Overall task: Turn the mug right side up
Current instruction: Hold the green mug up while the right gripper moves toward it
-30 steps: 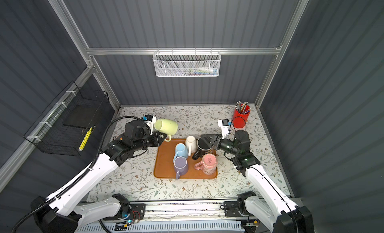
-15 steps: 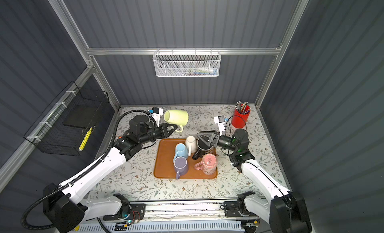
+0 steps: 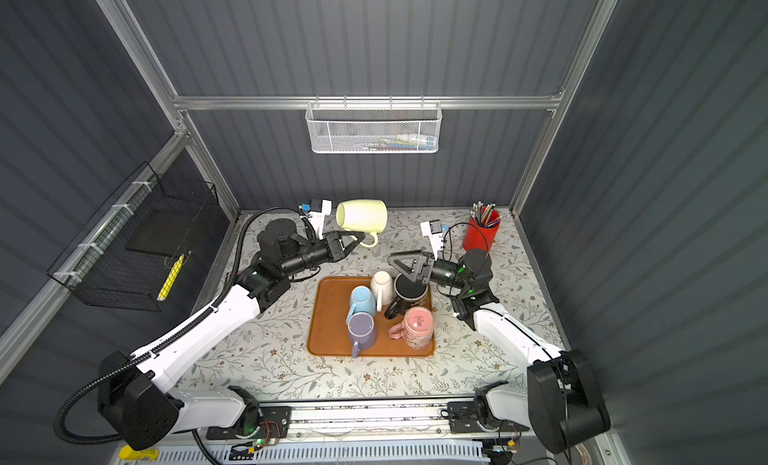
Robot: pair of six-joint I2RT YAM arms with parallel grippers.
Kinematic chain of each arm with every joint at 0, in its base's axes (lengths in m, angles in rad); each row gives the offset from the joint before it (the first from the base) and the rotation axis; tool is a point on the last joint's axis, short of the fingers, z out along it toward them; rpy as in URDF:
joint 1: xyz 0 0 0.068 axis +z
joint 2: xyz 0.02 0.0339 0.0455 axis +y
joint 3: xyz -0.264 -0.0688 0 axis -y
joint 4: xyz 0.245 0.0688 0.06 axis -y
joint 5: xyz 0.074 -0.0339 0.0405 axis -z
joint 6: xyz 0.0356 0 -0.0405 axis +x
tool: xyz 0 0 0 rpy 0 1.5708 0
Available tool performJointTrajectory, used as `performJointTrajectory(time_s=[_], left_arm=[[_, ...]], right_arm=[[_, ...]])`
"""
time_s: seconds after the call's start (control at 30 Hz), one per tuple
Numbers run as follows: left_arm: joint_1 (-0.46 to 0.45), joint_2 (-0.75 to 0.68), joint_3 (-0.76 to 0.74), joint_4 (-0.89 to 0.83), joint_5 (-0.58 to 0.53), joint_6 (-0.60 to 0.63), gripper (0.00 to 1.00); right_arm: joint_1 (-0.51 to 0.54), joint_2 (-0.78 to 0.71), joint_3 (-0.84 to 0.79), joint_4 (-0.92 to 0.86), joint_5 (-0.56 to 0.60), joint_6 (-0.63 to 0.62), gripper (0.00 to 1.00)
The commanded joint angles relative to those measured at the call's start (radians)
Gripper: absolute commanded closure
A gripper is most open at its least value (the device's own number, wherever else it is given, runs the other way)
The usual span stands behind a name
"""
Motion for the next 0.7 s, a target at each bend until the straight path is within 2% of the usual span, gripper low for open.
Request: performJointTrajectory(time_s=[0.0, 0.4, 0.67], left_arm=[[0.009, 0.002, 0.057, 0.163, 0.053, -0.015, 1.00], [0.014, 0.075, 0.092, 0.271, 0.097, -0.081, 1.00], [0.023, 0.107, 0.117, 0.297, 0.118, -0.094, 1.00]], right_arm=[[0.005, 0.020, 0.050, 0.125, -0.024, 0.056, 0.38], [0.006, 0.152, 0.155, 0.272, -0.041, 0.164, 0.37], [0.007, 0.210, 0.210, 0.289, -0.033, 0.190, 0.40]])
